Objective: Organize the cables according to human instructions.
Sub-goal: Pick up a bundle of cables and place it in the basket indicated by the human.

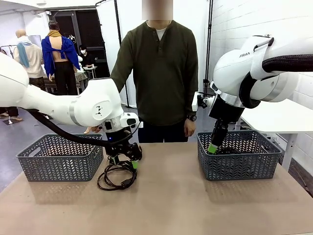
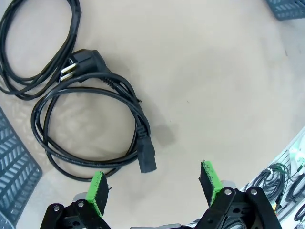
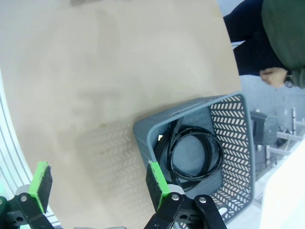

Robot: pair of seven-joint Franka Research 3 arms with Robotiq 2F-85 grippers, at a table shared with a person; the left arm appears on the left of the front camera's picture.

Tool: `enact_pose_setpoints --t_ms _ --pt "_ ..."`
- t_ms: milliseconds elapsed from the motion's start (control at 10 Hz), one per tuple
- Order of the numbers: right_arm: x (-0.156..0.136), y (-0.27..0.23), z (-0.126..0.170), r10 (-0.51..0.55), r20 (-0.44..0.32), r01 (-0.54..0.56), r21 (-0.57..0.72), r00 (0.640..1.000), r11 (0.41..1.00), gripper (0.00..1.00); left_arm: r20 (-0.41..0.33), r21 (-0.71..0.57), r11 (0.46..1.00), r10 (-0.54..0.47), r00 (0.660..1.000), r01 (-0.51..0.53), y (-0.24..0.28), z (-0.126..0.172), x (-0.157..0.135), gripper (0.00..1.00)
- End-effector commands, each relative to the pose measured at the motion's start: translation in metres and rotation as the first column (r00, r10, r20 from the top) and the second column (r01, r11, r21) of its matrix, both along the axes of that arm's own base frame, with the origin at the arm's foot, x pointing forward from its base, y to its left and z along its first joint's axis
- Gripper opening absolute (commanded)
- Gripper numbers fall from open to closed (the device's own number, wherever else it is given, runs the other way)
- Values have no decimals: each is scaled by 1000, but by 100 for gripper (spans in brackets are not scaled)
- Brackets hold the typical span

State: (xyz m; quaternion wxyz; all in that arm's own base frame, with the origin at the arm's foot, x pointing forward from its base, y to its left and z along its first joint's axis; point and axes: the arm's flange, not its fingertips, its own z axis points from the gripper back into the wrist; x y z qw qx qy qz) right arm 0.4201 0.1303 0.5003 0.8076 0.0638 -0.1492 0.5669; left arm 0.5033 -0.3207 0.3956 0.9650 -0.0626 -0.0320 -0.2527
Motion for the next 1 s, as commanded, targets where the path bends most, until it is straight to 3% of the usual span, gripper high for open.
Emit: enact_pose_setpoints --t_ms 0,900 --pt "1 0 0 -5 2 5 -4 1000 1000 100 -25 11 999 32 999 -31 -14 -4 13 100" --pt "1 0 0 -5 2 5 -4 1000 1000 100 -45 -8 1000 22 999 -23 -14 -25 19 100"
